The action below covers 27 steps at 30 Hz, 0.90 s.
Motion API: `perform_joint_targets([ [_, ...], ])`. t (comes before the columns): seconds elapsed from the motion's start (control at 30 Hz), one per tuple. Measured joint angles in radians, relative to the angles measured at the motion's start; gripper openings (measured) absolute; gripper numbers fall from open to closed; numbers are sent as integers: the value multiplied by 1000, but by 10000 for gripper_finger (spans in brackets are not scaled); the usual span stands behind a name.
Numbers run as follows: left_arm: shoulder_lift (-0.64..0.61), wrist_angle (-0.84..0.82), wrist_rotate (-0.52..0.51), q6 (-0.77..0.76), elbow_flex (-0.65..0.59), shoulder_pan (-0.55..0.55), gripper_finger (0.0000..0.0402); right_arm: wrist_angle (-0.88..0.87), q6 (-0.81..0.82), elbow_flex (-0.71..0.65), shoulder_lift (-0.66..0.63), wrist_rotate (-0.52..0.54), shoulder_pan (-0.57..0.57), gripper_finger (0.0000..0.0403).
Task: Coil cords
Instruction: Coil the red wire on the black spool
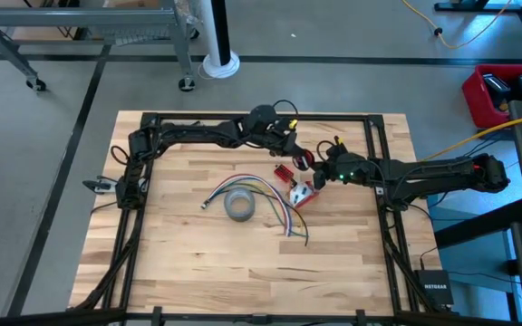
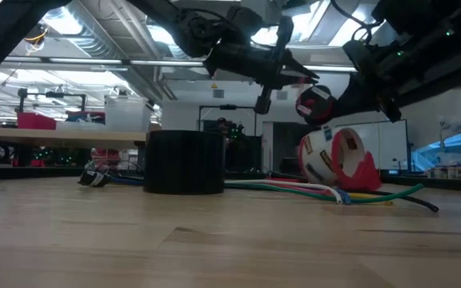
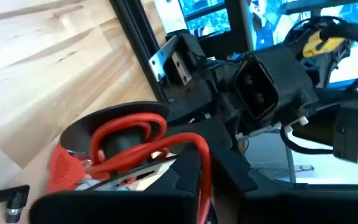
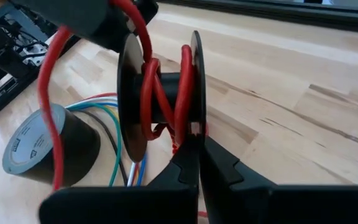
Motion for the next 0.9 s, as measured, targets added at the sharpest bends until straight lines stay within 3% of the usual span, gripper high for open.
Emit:
perform_joint_targets([
  [0.3, 0, 1, -1, -6, 1, -29, 59, -2, 0, 0, 0, -3, 0, 3],
  [0.9, -1, 5, 43, -86, 1, -47, 32, -2, 0, 0, 0, 2, 0, 3],
])
